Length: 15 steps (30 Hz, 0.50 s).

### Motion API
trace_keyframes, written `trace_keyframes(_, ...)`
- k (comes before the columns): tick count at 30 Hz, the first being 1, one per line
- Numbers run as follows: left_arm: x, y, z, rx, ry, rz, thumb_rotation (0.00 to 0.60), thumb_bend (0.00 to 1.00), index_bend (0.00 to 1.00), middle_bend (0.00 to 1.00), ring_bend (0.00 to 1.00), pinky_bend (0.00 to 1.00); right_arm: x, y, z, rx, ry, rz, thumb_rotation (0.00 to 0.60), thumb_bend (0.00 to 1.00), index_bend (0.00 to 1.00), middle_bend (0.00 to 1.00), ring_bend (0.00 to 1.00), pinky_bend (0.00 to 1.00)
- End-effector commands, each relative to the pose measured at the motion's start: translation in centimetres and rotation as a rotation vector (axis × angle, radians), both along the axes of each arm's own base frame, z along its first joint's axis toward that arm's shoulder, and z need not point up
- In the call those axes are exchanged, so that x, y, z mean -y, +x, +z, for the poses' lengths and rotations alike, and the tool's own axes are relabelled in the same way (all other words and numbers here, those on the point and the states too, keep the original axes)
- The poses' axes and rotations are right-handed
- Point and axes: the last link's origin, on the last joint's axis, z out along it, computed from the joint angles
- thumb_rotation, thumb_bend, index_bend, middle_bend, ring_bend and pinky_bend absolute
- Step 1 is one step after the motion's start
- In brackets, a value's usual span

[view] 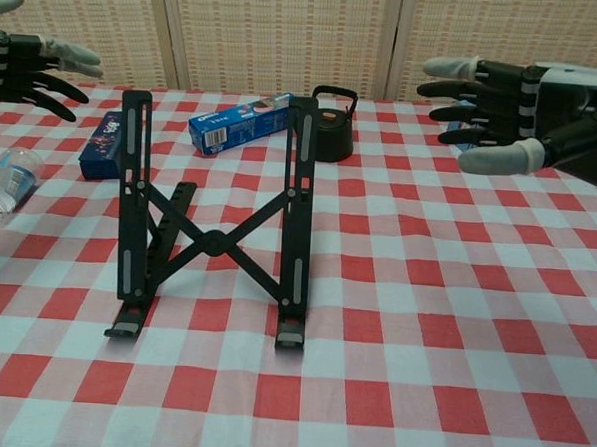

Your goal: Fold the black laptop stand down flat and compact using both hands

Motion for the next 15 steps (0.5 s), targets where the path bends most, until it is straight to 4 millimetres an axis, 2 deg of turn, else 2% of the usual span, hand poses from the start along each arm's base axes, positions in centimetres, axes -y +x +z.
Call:
trace_keyframes(1,-0.4,0.1,-0.6,-0.002,-0.014,0.003,0.000,0.17,0.14,0.12,0.19,0.24,0.4,-0.1,-1.0,0.014,0.034,-0.021,0.600,0.01,0.00,0.00,0.00,0.01)
trace_keyframes(7,-0.8,0.5,-1.7,-0.006,-0.043,0.007,0.000,0.16,0.14,0.12,0.20,0.24,1.1,-0.1,-2.3,0.033,0.089,-0.050,0.600,0.00,0.00,0.00,0.00,0.00)
trace_keyframes(15,-1.9,1.1,-3.0,0.001,-0.075,0.028,0.000,0.16,0.15,0.13,0.21,0.24,2.5,1.4,-3.9,0.071,0.127,-0.052,0.600,0.00,0.00,0.00,0.00,0.00)
